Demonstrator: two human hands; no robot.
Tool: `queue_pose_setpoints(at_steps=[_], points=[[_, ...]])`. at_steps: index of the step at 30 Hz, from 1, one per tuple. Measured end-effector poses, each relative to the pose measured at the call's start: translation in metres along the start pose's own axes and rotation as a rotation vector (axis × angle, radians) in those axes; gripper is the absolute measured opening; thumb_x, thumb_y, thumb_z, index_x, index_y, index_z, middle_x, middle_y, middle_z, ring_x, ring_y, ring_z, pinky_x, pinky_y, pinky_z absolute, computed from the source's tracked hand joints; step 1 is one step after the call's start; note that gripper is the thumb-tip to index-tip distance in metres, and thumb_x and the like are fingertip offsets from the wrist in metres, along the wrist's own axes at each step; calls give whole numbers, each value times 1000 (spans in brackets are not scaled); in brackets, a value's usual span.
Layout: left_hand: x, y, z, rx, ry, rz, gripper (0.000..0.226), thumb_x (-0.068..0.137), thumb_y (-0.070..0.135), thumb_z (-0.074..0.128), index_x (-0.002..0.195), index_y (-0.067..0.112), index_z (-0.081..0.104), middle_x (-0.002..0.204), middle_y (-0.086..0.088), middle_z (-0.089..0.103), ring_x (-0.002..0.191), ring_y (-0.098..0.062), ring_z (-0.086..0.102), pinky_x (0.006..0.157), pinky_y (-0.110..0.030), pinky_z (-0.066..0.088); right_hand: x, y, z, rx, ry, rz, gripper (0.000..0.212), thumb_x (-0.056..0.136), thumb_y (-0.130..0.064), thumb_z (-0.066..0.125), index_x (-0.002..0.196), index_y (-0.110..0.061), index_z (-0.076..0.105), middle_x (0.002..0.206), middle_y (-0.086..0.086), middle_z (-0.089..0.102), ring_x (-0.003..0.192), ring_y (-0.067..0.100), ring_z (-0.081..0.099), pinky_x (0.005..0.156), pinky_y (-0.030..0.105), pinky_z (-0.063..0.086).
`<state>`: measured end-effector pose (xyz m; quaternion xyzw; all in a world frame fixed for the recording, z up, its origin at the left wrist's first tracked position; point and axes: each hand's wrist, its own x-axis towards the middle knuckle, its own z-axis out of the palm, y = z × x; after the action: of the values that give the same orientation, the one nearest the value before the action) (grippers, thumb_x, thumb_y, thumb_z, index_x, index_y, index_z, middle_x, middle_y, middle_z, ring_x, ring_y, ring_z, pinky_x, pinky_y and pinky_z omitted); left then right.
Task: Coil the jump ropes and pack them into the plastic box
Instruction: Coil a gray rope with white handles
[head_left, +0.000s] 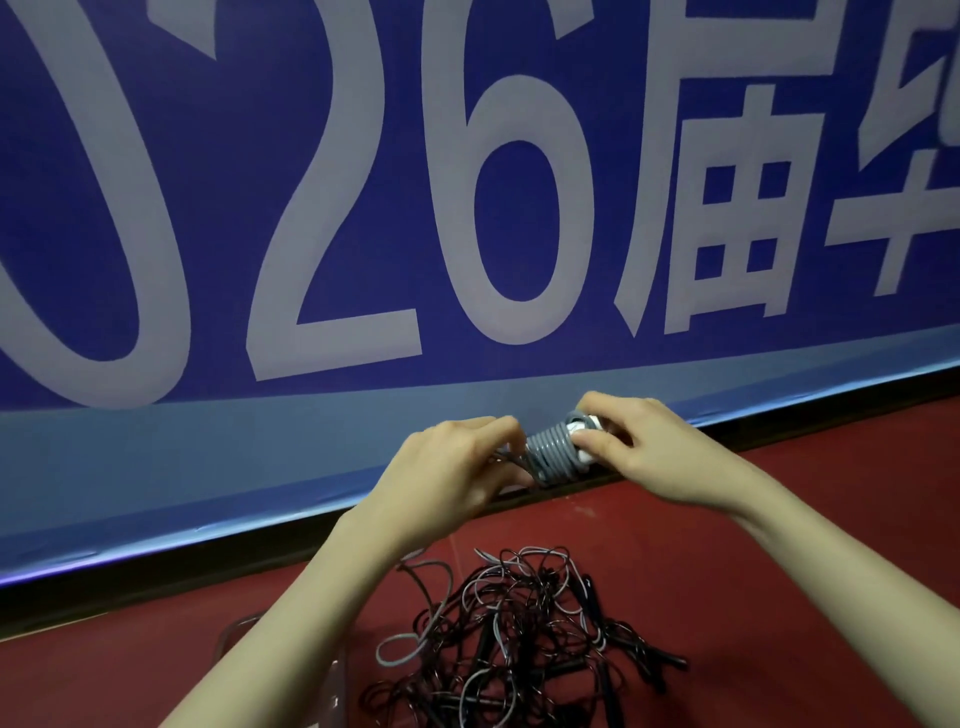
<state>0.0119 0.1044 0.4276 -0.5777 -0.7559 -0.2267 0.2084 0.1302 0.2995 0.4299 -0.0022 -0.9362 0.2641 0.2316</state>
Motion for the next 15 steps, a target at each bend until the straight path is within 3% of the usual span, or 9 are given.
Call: queue_pose_setpoints(at_steps=[3, 5, 11, 15], points=[[1, -2, -4, -219, 18, -82, 24, 83, 32, 73, 86, 26, 49, 63, 14, 53, 59, -8, 43, 59, -33, 41, -1, 3, -3, 150, -65, -5, 23, 99, -25, 54, 84, -9, 51, 58, -11, 43, 56, 6, 36, 55, 20, 29], [1, -4, -6, -305, 24, -145, 24, 82, 30, 75, 86, 25, 51, 65, 7, 52, 61, -9, 43, 59, -24, 37, -3, 3, -5, 277, -103, -11, 21, 100, -20, 53, 86, -4, 52, 63, -9, 43, 57, 8, 37, 56, 24, 29], [-1, -5, -10, -306, -131, -184, 18, 86, 34, 70, 93, 18, 68, 80, 10, 64, 74, -3, 53, 63, -12, 36, -6, -1, -8, 335, -169, -49, 25, 97, -27, 53, 91, -3, 55, 69, -5, 50, 62, 12, 42, 59, 29, 32], [-4, -5, -15, -402, -156, -237, 12, 86, 30, 71, 81, 20, 67, 65, 10, 59, 61, -3, 49, 58, -17, 37, -7, -8, 0, 365, -130, -41, 37, 90, -35, 50, 92, 2, 53, 66, -9, 51, 60, 9, 45, 57, 24, 34]])
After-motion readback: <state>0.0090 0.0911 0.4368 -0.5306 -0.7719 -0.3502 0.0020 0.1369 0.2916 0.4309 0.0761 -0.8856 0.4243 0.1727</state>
